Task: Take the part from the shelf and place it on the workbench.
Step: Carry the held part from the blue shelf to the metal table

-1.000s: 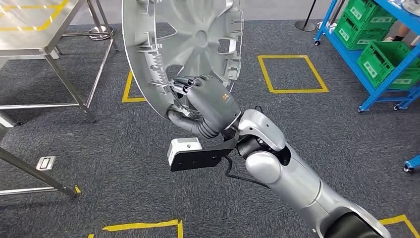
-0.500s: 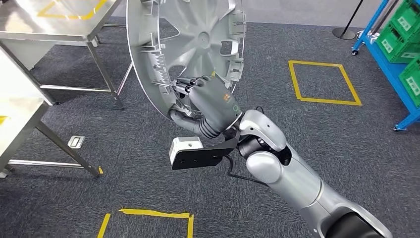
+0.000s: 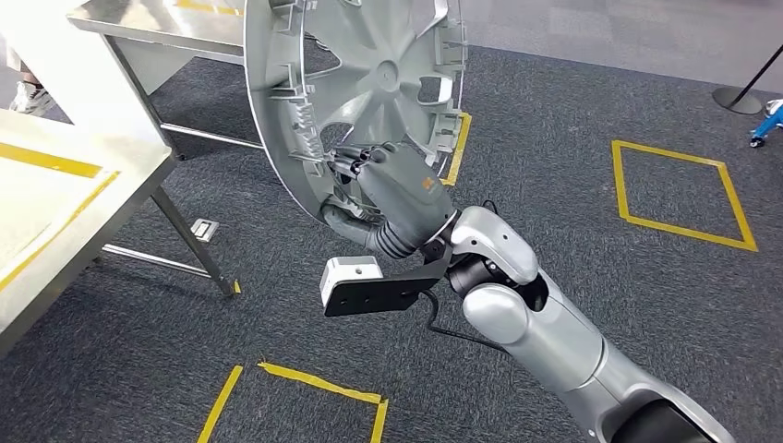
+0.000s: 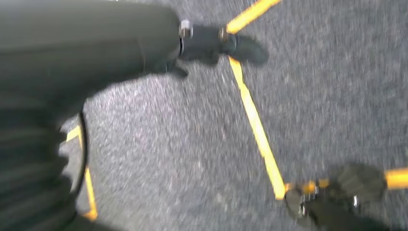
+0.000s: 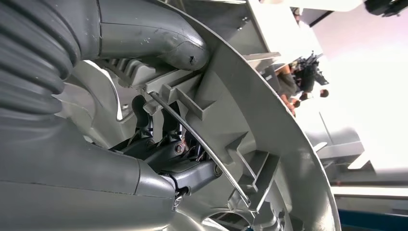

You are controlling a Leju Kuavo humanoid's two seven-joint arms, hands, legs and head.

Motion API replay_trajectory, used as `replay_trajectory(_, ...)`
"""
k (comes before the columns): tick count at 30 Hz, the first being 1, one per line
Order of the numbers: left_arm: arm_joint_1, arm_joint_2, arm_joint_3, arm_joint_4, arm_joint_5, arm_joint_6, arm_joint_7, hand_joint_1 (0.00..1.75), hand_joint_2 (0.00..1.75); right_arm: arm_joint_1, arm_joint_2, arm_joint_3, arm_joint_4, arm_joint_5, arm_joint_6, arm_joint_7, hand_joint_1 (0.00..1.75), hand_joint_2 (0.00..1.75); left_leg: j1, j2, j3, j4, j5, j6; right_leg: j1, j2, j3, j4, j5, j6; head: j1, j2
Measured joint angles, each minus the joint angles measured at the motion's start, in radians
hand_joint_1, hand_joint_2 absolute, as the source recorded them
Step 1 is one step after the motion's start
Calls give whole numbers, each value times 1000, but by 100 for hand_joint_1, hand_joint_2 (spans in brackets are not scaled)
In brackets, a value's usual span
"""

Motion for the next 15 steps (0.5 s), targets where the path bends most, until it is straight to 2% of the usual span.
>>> replay_trajectory(1,0,0,0,0,-1,0,0,0,175,-2,0,0,0,1,0,2,175,175,2,-9,-3,-2,3,-6,3,0,3,-9,-2,-1,1,0)
replay_trajectory(2,0,0,0,1,-2,-1,1,0,175,-3,1,0,0,2,0,3,175,175,3,-19,-5,-5,7,-14,4,-11,4,-13,2,-2,2,0)
replay_trajectory(3,1,0,0,1,-4,-1,2,0,175,-3,2,0,0,3,0,4,175,175,4,-16,-8,-5,7,-19,3,-23,7,-18,6,-6,2,0)
replay_trajectory(5,0,1,0,1,-7,-1,4,0,175,-4,5,0,1,3,0,2,175,175,-1,27,-26,28,-17,-27,-1,-45,16,-31,15,-17,-1,0)
replay_trajectory(7,-4,1,0,1,-8,-1,5,0,175,-3,6,0,3,3,-2,1,175,175,-3,82,-75,137,-78,-32,-1,-67,18,-36,18,-24,-5,0)
replay_trajectory(8,-6,1,0,1,-8,-1,6,0,175,-2,6,0,5,4,-2,1,175,175,-2,92,-104,202,-106,-36,0,-80,17,-35,17,-26,-5,0)
replay_trajectory(9,-7,1,0,2,-8,-1,6,0,175,-1,6,0,7,4,-2,0,175,175,-1,97,-122,247,-121,-39,0,-92,17,-35,16,-26,-5,0)
replay_trajectory(10,-6,2,0,2,-8,-1,7,0,175,-1,6,0,9,5,-2,0,175,175,-1,100,-124,259,-118,-43,-1,-103,16,-34,16,-25,-5,0)
replay_trajectory(11,-6,3,0,2,-8,-1,7,0,175,0,6,0,11,5,-3,1,175,175,0,105,-104,227,-97,-45,-2,-113,16,-33,14,-24,-5,0)
replay_trajectory(13,-8,5,0,1,-9,-1,8,0,175,0,6,0,14,5,-3,0,175,175,-2,139,-27,96,-46,-45,-2,-133,15,-24,8,-15,-6,0)
replay_trajectory(14,-10,5,0,1,-9,-1,7,0,175,0,6,0,14,6,-3,0,175,175,-4,156,3,42,-31,-38,-1,-141,14,-18,3,-9,-5,0)
replay_trajectory(15,-11,5,0,0,-10,-1,7,0,175,-1,6,0,14,6,-3,-2,175,175,-6,166,19,12,-25,-30,2,-149,14,-14,0,-4,-4,0)
